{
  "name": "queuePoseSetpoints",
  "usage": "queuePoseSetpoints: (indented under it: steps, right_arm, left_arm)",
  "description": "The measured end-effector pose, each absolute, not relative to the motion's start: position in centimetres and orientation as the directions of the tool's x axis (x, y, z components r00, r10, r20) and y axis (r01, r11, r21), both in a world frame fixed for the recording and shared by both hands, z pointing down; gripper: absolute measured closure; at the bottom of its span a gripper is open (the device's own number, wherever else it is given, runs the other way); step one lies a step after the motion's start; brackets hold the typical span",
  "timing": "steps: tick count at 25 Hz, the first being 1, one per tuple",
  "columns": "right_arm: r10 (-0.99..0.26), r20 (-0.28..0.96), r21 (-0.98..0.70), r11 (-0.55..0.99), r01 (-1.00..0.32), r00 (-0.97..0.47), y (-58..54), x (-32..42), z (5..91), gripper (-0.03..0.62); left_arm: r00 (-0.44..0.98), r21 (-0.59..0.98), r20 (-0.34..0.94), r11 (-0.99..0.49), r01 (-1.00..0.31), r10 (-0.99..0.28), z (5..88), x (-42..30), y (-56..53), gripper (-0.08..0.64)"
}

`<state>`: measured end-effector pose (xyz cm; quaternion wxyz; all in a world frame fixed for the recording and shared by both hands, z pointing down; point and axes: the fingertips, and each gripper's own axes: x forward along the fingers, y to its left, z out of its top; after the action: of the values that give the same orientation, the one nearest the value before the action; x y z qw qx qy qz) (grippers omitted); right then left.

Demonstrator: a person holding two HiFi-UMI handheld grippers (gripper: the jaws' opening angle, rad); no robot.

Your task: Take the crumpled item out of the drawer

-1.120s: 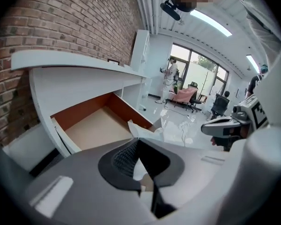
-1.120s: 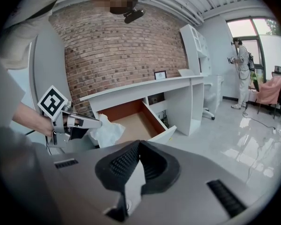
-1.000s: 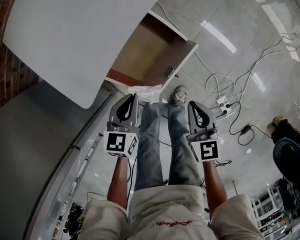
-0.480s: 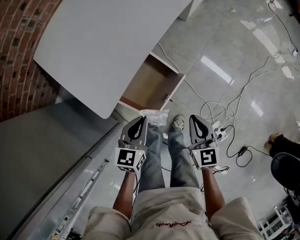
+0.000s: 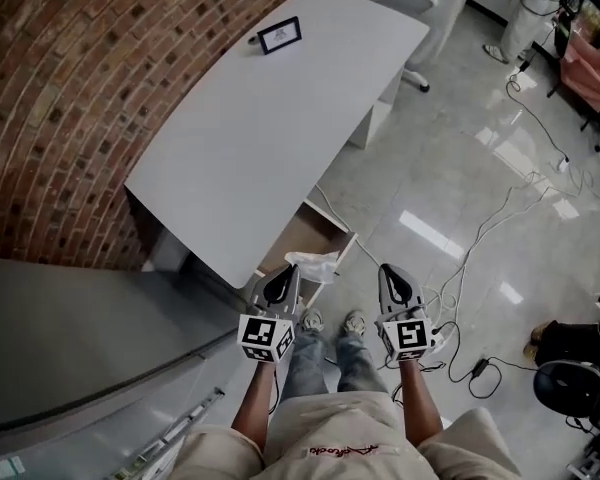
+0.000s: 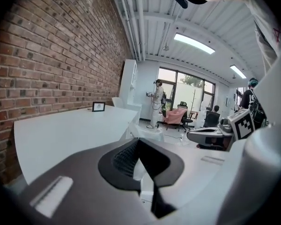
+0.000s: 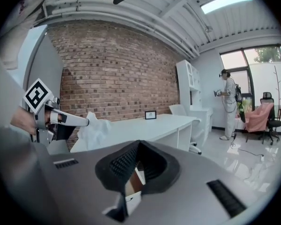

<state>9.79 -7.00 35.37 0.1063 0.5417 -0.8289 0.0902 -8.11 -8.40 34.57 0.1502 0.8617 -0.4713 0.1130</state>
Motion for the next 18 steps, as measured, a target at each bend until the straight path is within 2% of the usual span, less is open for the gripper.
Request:
queuePoseSetpoints:
  steps: [18]
  right_arm:
    - [-0.92, 0.145, 0.027, 0.371, -0.928, -0.364, -7.1, 12.2, 22.7, 0.58]
  left_arm:
    - [0.527, 0.1, 0.213, -0.518, -0.85, -0.823, 22.9, -8.3, -9.6, 0.549]
